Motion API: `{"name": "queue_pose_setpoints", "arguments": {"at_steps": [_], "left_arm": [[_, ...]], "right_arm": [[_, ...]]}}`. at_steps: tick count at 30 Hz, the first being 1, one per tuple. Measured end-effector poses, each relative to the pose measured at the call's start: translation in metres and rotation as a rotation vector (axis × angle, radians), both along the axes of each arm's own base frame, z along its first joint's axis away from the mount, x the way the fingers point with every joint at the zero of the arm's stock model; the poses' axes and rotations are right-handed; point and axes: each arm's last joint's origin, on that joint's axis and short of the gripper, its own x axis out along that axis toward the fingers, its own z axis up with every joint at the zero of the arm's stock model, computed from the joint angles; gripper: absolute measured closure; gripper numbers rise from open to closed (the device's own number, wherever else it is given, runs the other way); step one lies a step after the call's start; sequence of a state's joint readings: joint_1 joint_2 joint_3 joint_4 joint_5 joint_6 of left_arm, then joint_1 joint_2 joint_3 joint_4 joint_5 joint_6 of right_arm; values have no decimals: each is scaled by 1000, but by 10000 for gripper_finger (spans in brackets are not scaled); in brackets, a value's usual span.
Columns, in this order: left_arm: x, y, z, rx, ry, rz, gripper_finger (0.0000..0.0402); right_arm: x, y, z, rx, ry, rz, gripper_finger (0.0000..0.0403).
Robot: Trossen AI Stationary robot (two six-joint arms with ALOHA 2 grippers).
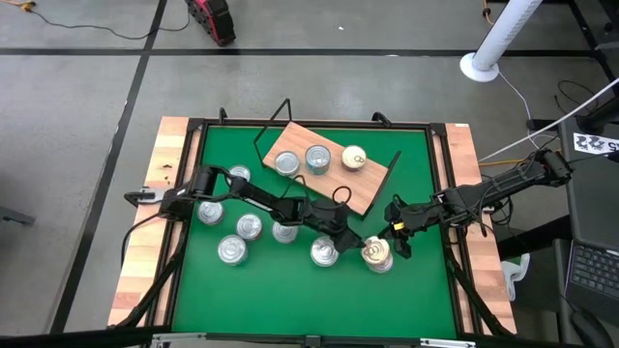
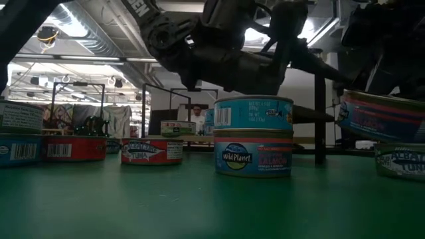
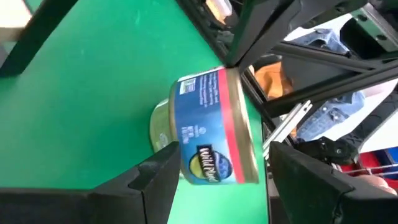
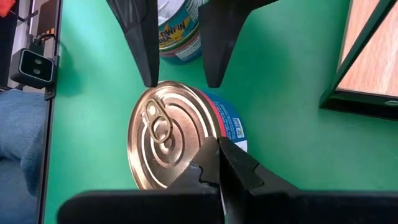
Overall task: Stack canned seafood by type on shelf
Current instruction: Stack the blue-pink tuna can on top of the blue-pink tuna can on the shelf
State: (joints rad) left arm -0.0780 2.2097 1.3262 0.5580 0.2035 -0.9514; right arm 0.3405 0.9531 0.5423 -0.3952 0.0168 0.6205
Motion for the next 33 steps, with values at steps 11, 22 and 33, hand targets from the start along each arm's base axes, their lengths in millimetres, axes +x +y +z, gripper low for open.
{"name": "queue_pose_setpoints", "arguments": {"at_steps": [11, 22, 33], "left_arm": [[22, 0, -17, -64, 10, -82, 164], [25, 9, -25, -126, 68, -80, 164], [25, 8, -24, -89, 54, -101, 164]], "right_arm": [[0, 0, 0, 1, -1, 1, 402], [0, 0, 0, 0, -5, 0, 402], [2, 1, 2, -12, -30, 26, 402]]}}
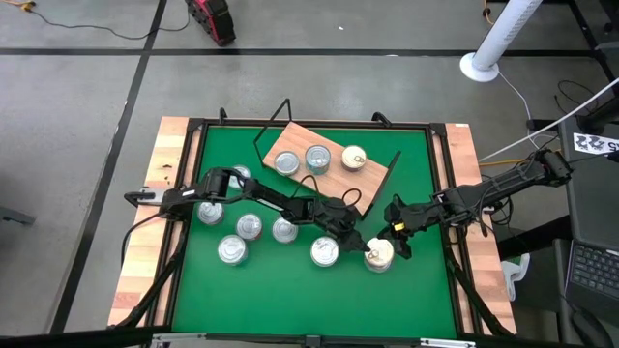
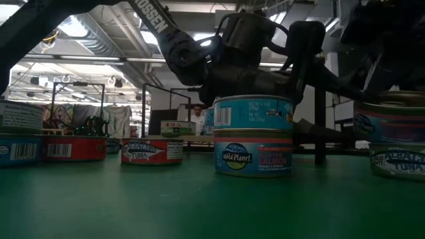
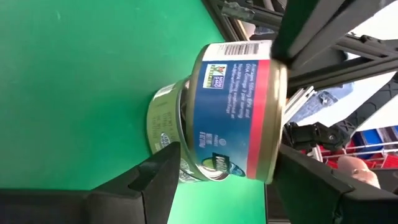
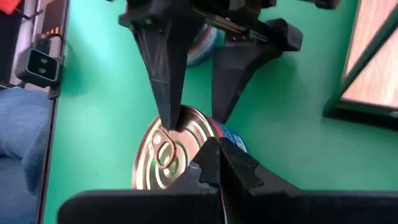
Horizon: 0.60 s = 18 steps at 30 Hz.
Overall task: Stack canned seafood by type on shelf
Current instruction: Stack the blue-pink tuna can on top of the blue-pink tuna can on the shelf
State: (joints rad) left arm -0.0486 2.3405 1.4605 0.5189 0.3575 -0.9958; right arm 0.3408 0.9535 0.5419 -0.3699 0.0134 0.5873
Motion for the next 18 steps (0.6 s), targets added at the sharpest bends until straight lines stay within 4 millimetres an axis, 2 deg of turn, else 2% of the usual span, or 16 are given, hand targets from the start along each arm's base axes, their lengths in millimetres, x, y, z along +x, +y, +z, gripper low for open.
{"name": "queue_pose_setpoints", "arguments": {"at_steps": [8, 18], "left_arm": [[2, -1, 6, 38, -95, -45, 164], [2, -1, 6, 39, -93, -46, 164]], "right_arm": [[2, 2, 2, 16, -30, 37, 402], [2, 1, 2, -6, -38, 48, 402]]}}
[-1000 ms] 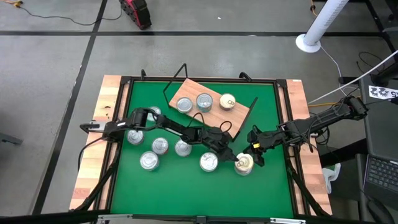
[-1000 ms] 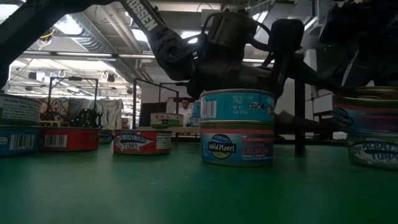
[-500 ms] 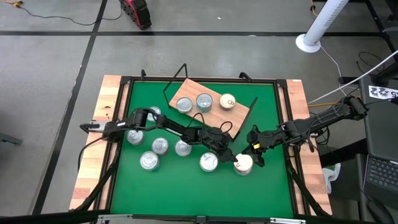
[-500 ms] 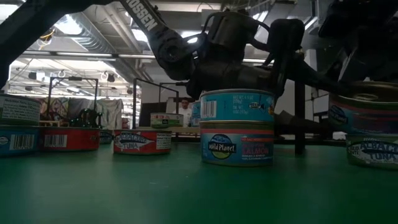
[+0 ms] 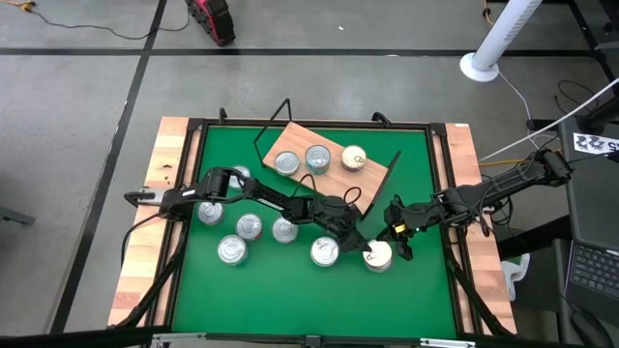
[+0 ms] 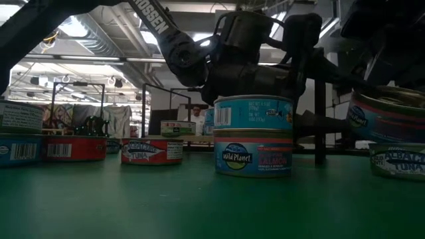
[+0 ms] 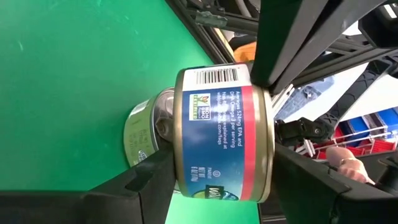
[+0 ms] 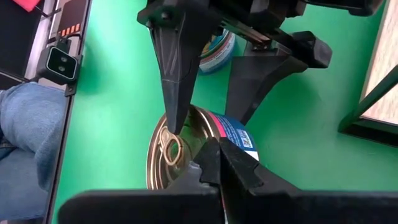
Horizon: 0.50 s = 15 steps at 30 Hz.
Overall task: Stack canned seafood by type on shelf
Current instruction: Stack the blue-pink tuna can on top of the blue-pink tuna can on the shelf
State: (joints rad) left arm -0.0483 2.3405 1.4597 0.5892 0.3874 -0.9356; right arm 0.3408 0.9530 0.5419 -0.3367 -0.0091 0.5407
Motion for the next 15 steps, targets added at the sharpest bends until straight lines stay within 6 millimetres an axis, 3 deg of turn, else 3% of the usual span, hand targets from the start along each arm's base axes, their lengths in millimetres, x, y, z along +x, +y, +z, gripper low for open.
{"name": "queue_pose_setpoints", "arguments": {"at_steps": [6, 15], "left_arm": [[0, -1, 0, 3, 0, -2, 166], [0, 0, 0, 15, -2, -3, 209]], "right_arm": [[0, 0, 0, -11, -4, -12, 402], [0, 0, 0, -7, -6, -12, 402]]}}
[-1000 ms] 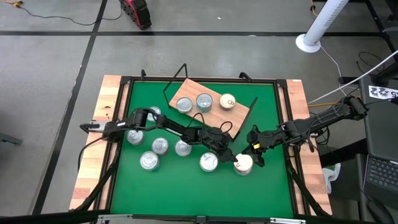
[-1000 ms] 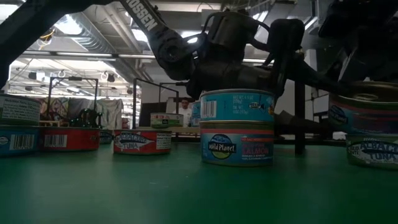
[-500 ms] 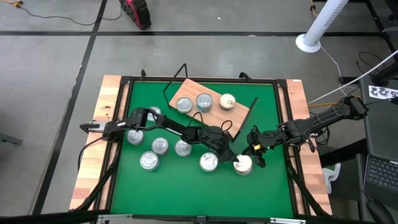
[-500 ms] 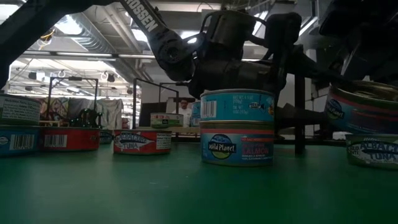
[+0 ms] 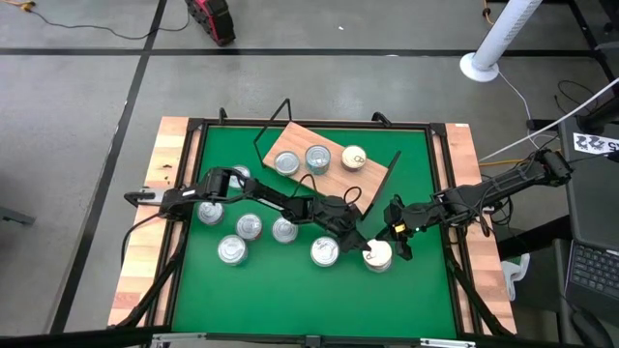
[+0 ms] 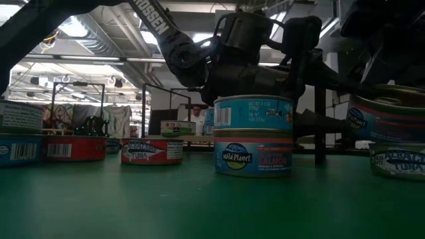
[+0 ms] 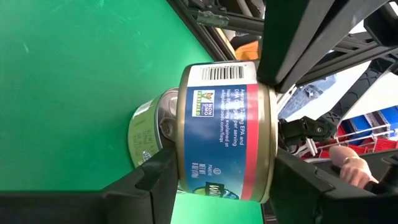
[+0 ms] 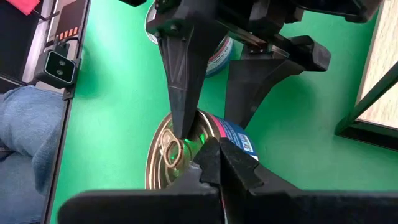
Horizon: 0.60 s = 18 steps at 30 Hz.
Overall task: Stack canned seafood by type on shelf
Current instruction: Stack the blue-pink tuna can on top of the blue-pink tuna can on the shelf
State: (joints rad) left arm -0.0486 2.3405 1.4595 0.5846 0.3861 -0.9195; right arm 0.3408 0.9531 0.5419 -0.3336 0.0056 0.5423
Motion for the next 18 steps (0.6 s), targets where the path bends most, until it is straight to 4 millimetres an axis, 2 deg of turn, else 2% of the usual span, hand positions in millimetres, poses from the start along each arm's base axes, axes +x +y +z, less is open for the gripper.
{"name": "queue_pose_setpoints", "arguments": {"at_steps": [10, 13, 18], "left_arm": [[0, -1, 1, -2, -5, -6, 200], [0, -1, 2, -8, -5, -21, 205], [0, 0, 3, -31, 0, -36, 204]], "right_arm": [[-1, 2, 0, 69, 24, 30, 395], [-1, 3, 0, 90, 33, 55, 368], [-1, 3, 1, 103, 28, 67, 297]]}}
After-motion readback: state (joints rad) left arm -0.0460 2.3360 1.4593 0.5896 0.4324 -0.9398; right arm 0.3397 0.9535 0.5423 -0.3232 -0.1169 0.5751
